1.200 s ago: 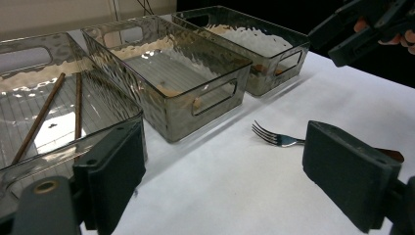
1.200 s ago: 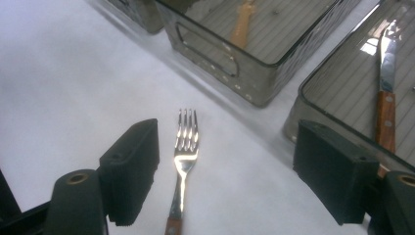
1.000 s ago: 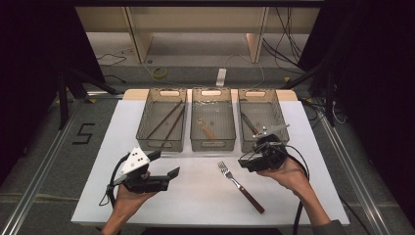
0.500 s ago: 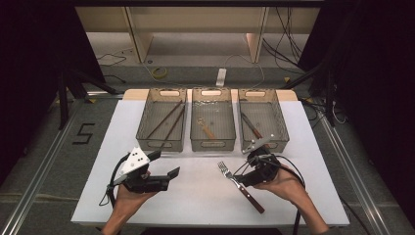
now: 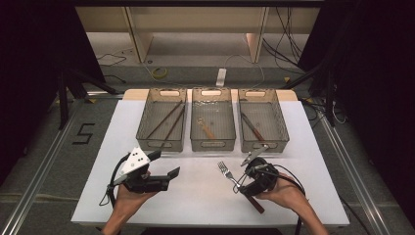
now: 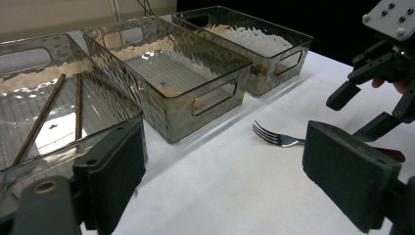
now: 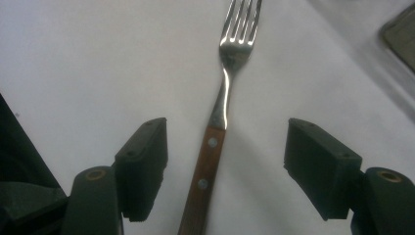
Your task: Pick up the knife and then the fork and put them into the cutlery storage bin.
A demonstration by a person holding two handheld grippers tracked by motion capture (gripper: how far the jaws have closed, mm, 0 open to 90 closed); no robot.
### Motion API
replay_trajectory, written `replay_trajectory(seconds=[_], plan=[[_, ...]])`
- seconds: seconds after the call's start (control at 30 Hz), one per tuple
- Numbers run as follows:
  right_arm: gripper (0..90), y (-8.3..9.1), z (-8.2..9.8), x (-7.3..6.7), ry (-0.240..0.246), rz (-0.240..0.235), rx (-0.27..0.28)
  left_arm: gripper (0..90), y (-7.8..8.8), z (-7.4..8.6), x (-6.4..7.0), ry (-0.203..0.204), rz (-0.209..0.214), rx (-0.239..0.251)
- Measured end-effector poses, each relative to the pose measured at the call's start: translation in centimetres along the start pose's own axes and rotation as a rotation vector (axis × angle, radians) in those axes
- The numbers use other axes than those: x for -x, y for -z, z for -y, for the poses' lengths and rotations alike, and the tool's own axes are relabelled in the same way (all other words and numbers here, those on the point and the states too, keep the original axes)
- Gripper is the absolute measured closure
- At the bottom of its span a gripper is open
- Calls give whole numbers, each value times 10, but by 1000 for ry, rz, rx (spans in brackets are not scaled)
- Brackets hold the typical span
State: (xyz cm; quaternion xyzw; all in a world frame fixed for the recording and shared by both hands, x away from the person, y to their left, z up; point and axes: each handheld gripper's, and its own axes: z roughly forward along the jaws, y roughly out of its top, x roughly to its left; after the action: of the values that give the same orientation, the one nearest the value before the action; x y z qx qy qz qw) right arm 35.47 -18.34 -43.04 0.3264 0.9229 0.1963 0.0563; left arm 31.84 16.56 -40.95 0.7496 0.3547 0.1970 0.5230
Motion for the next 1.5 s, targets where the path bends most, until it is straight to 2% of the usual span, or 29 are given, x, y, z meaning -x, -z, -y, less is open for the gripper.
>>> replay_trajectory(seconds=[0.3, 0.5, 0.67, 0.97, 1.3, 1.5], plan=[[425, -10, 7, -5, 18, -15, -59, 154, 0, 0, 0, 0, 1, -2], [484, -16, 9, -5, 28, 1, -96, 154, 0, 0, 0, -4, -1, 0], [532, -19, 10, -6, 40, -4, -98, 154, -1, 0, 0, -3, -1, -2], [611, -26, 10, -8, 65, 7, -133, 154, -1, 0, 0, -4, 0, -1], [704, -26, 10, -8, 83, 6, -134, 154, -2, 0, 1, -3, 1, -4], [740, -27, 9, -5, 69, 0, -140, 154, -2, 0, 1, -5, 1, -5]])
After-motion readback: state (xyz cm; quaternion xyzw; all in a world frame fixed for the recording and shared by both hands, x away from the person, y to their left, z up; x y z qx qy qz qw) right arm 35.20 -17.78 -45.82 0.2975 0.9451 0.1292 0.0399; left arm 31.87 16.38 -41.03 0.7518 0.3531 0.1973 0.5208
